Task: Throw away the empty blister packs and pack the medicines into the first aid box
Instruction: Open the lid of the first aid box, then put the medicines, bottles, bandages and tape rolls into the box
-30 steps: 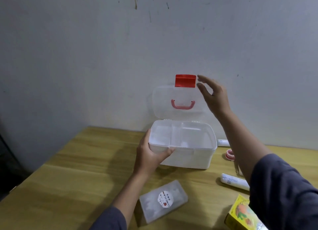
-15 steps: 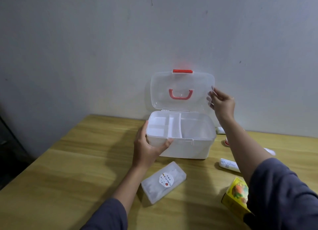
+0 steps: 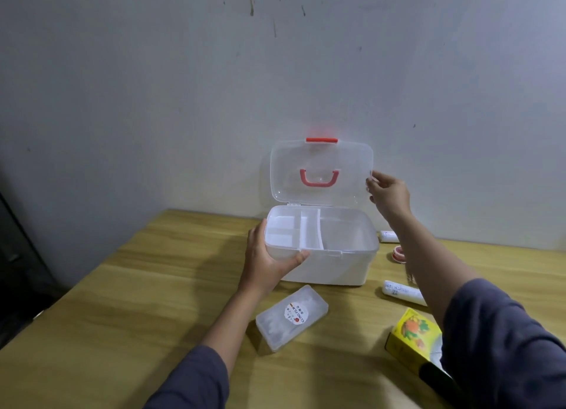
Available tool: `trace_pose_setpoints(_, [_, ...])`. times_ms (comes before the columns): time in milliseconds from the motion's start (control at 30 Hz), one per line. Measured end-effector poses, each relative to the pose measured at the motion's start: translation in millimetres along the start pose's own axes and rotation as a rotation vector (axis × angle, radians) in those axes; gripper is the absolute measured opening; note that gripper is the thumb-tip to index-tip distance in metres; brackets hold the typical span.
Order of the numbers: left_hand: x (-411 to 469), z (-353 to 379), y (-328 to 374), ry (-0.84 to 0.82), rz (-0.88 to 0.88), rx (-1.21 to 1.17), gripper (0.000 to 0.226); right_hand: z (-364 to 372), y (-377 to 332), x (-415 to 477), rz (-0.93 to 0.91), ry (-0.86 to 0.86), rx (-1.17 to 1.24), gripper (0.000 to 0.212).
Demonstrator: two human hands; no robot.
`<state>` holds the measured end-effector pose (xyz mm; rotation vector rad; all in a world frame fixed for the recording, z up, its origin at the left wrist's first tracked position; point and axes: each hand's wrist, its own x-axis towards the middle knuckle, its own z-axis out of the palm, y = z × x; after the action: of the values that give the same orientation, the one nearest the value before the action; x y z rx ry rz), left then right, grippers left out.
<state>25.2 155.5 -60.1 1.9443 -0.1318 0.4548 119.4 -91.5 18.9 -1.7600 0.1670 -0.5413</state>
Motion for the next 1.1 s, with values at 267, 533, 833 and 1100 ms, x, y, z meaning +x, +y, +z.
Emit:
trace_pose_setpoints(267, [-4,-4,10,-0.065,-0.052,-0.046,0.094,-38,-25,-70,-0.045,-0.13,-0.125,0.054])
trace_pose_setpoints(533, [-10,4,16,-0.036,-0.098,-0.077,0.098,-99,6,-186,0.014,-0.134,-0.29,0.041])
trace_pose_setpoints(833, [-6,0,20,-0.036,-0.118,-0.052,0.091,-119,2,-224,0.092,-0.379,-0.73,0.069])
trace_pose_setpoints(1100, [-16,3,14,-0.045,-0.048,-0.098,0.086,-111,-20,-201,0.039,-0.281,-0.615,0.058])
